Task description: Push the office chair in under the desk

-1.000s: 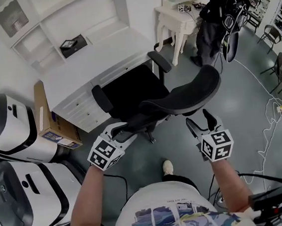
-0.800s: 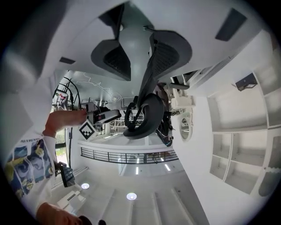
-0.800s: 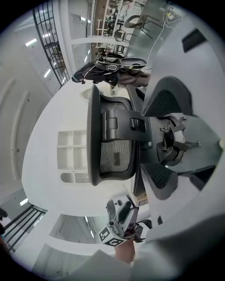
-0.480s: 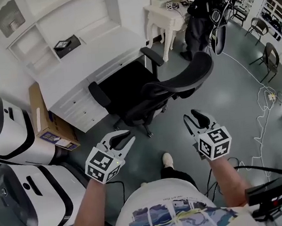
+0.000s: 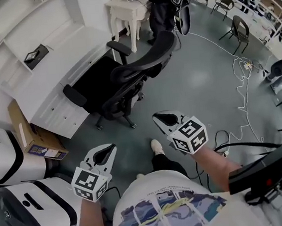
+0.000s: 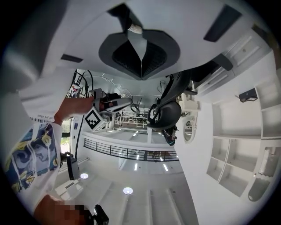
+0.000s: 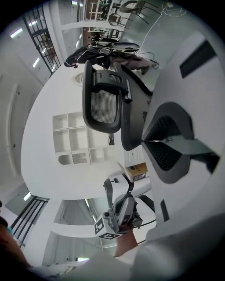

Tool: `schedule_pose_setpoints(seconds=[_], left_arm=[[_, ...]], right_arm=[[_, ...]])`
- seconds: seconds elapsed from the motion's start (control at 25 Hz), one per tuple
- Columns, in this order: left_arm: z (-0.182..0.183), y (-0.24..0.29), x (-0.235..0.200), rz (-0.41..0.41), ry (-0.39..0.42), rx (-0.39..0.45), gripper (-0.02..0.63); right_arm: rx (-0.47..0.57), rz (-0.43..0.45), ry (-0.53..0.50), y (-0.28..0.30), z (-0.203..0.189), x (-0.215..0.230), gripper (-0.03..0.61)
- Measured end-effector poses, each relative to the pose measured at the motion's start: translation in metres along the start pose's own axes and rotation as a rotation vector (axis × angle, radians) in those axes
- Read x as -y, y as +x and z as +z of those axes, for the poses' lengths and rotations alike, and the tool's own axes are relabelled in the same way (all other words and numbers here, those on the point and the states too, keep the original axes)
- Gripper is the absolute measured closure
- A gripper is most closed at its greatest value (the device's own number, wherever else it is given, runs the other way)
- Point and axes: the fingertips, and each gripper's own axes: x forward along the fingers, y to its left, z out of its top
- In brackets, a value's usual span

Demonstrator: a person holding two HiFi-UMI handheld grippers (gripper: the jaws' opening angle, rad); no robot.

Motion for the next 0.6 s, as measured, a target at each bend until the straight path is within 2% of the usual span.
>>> schedule_pose_setpoints(seconds=[0.24,0.6], left_arm=[[-0.001,-0.014,0.032,-0.047,0.025,0.024,0.601],[-0.009,-0.037,0.042,-0.056,0.027,0.028,0.601]], right_arm=[[-0.016,0.027,-0.016,-0.011,-0.015,-0.034,0.549],[-0.019,0.078,-0.033,-0.018,-0.024,-0.082,0.552]])
